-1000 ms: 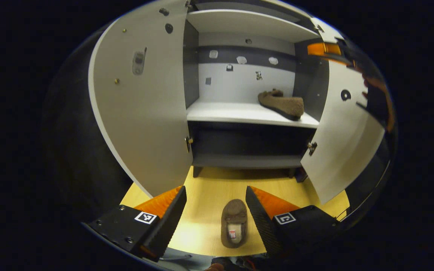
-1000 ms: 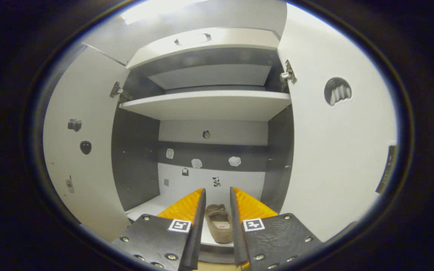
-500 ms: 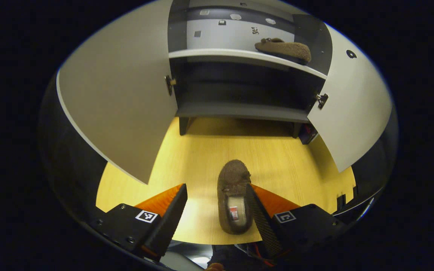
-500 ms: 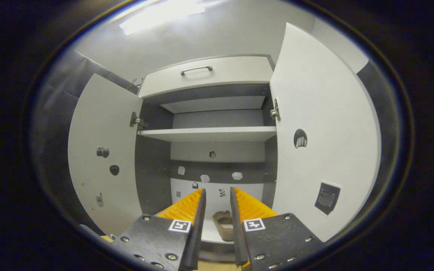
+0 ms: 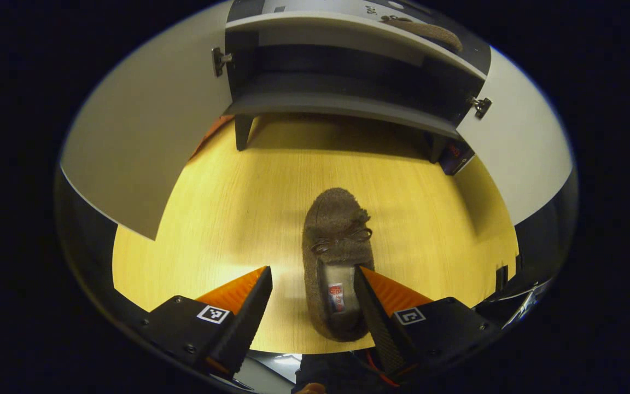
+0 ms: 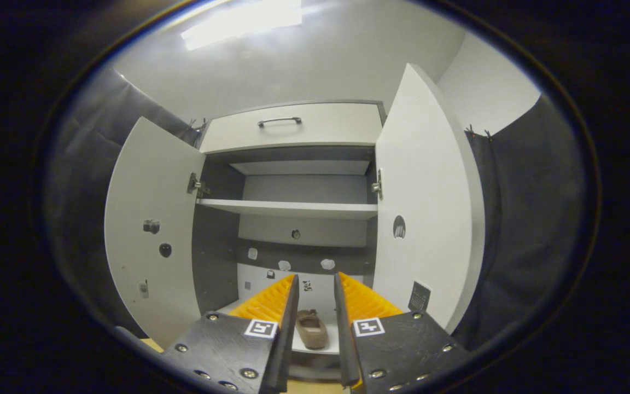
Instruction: Grab one shoe with the right hand and put it into the shoe cabinet, grab the other shoe with the left hand and put it into the shoe cabinet; then close the right door with the right hand and the left door with the left hand.
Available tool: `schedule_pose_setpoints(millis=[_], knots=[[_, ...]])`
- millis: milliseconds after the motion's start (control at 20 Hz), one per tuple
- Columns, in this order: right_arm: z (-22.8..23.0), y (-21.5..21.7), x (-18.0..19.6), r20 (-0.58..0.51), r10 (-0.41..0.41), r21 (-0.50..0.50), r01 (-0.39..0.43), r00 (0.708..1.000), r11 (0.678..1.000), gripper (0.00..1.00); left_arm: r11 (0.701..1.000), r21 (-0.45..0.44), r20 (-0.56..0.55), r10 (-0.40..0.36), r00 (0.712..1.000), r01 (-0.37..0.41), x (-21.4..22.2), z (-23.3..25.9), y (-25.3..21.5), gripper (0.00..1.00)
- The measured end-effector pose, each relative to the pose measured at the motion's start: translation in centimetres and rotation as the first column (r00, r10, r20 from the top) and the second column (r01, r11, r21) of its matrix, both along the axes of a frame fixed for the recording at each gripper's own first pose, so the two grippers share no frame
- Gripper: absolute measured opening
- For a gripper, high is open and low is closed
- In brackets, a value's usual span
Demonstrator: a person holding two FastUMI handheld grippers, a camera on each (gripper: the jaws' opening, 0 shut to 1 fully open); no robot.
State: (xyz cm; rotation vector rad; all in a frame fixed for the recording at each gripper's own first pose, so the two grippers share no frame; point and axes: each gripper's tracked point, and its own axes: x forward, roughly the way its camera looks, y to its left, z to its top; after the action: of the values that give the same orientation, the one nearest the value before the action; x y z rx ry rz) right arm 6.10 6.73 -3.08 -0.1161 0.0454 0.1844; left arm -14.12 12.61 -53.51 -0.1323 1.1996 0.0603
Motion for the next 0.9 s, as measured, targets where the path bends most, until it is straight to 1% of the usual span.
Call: schedule_pose_setpoints(millis=[200,450,650,800,850,900], knots=[[0.0,0.1,-0.3,-0.009,0.007,0.019,-0.006,1.000,1.000,0.36,0.999,-0.050,-0.029,0.002,1.000,-0.003,-0.5,-2.0,-0.6,0.93],[-0.2,0.1,-0.3,-0.015,0.013,0.018,-0.013,1.000,1.000,0.38,0.997,-0.068,-0.092,0.022,0.995,-0.029,-1.6,-4.4,-1.1,0.92],[-0.1,-0.1,0.1,-0.010,0.013,0.019,-0.013,1.000,1.000,0.38,0.994,-0.078,-0.123,0.065,0.990,-0.075,-2.3,-5.7,-1.3,0.92],[0.1,-0.4,0.4,-0.002,0.005,0.017,-0.005,1.000,1.000,0.38,0.986,-0.114,-0.137,0.105,0.985,-0.121,-2.4,-6.0,-1.4,0.91],[0.1,-0.6,0.5,0.001,0.002,0.015,-0.002,1.000,1.000,0.38,0.983,-0.130,-0.137,0.111,0.984,-0.129,-2.3,-6.1,-1.5,0.88],[0.1,-0.6,0.6,0.002,-0.002,0.013,0.002,1.000,1.000,0.38,0.980,-0.146,-0.144,0.112,0.983,-0.133,-2.4,-6.2,-1.6,0.88]])
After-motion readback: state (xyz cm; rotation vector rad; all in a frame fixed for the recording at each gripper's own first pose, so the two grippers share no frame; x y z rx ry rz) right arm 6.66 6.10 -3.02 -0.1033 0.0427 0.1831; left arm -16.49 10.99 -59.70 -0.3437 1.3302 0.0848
